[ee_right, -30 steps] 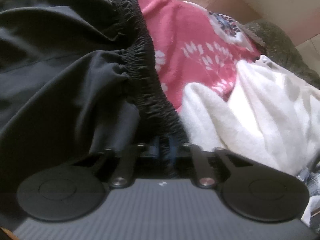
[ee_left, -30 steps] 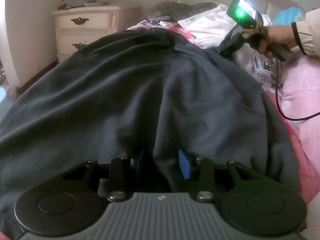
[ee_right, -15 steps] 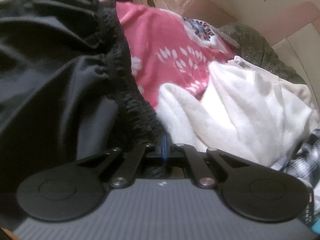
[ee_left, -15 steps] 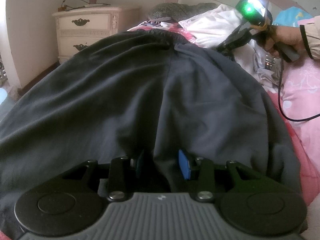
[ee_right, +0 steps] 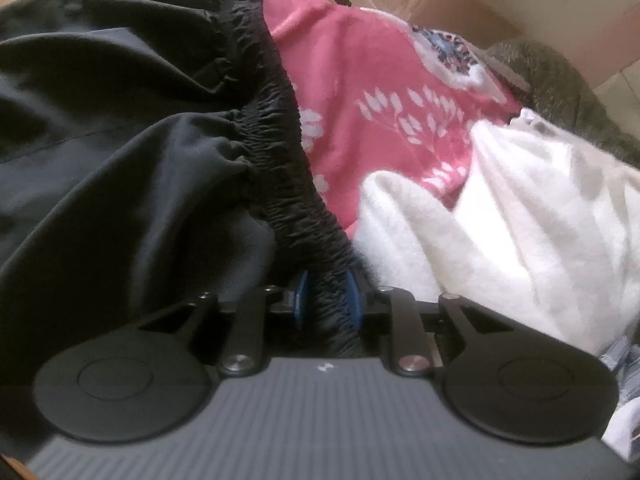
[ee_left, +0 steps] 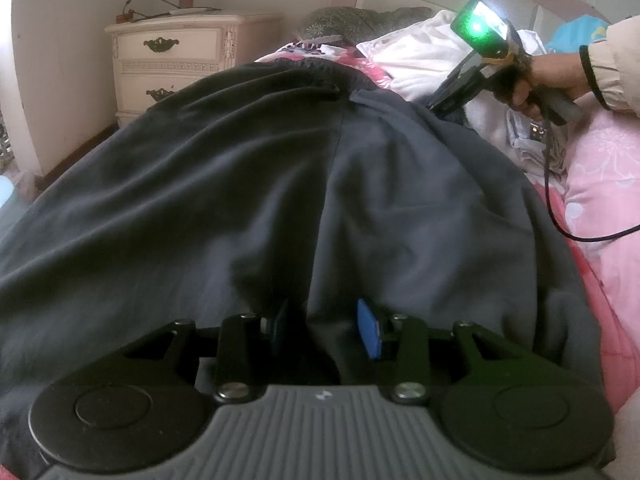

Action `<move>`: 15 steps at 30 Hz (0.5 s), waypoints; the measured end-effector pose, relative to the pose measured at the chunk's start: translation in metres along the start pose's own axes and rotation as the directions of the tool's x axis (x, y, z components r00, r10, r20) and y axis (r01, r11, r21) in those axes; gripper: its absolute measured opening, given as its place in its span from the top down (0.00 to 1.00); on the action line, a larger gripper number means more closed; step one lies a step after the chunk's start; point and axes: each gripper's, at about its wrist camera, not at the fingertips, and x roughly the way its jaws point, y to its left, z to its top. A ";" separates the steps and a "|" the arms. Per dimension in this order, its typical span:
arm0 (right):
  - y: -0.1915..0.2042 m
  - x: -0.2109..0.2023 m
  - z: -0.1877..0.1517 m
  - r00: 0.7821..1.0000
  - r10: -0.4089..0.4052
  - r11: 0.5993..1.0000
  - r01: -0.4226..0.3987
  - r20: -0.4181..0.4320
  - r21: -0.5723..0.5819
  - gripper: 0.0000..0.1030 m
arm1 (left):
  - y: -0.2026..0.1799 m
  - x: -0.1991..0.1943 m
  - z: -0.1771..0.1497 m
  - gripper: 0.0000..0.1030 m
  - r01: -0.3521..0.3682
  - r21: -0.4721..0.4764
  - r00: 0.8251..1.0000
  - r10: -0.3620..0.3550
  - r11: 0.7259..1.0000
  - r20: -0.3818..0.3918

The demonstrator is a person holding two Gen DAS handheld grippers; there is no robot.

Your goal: Fold clothes

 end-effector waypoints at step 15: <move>0.011 -0.011 -0.010 0.985 -0.175 0.984 0.175 -0.005 -0.040 1.00 | -0.002 0.002 0.002 0.61 -0.008 0.003 1.000 0.008 1.000 0.005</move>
